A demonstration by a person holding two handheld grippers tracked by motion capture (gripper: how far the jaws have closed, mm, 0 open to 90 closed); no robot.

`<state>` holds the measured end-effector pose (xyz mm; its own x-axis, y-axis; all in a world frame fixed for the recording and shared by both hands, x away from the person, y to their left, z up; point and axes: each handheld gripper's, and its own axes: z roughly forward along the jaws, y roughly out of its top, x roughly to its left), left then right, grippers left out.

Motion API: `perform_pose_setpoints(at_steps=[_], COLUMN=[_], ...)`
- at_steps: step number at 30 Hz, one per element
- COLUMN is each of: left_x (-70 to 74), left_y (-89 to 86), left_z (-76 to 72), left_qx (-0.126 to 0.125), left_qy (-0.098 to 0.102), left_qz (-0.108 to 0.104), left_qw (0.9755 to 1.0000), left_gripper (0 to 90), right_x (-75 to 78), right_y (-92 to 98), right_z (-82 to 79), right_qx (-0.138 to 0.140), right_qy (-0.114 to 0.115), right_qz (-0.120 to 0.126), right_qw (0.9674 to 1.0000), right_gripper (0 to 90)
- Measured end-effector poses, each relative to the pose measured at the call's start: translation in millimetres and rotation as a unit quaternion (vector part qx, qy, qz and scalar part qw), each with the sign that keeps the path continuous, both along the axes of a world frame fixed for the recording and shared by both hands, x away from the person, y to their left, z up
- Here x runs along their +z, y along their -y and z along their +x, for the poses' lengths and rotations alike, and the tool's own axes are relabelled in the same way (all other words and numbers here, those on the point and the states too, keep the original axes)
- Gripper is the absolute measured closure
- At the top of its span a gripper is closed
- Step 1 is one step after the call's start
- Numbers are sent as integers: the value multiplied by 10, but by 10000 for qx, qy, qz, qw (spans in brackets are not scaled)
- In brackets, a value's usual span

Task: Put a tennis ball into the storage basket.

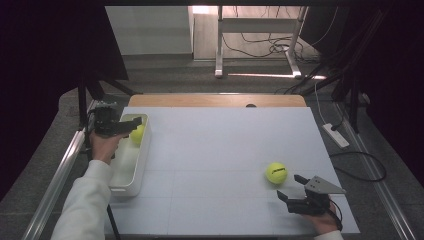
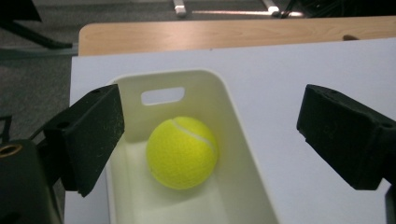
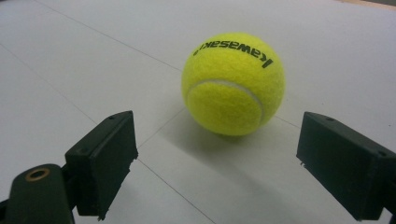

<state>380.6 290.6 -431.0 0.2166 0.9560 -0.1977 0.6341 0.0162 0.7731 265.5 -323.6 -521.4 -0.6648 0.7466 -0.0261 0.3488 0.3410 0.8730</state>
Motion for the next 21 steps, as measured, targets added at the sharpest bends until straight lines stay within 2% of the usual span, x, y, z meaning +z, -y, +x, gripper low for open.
perform_pose_setpoints(at_steps=[6,13,21], left_x=[57,79,153], left_y=[105,255,490], left_z=[-104,-182,-267], left_qx=[-271,-573,-991], left_qy=[241,455,727], left_qz=[-47,-54,-137], left_qw=[9993,9973,9923], left_gripper=[99,104,118], right_x=[3,5,3], right_y=[-1,-1,3], right_z=[-2,8,35], right_qx=[1,-4,-22], right_qy=[17,14,6], right_qz=[-5,22,22], right_qw=[10000,10000,10000], right_gripper=[118,118,117])
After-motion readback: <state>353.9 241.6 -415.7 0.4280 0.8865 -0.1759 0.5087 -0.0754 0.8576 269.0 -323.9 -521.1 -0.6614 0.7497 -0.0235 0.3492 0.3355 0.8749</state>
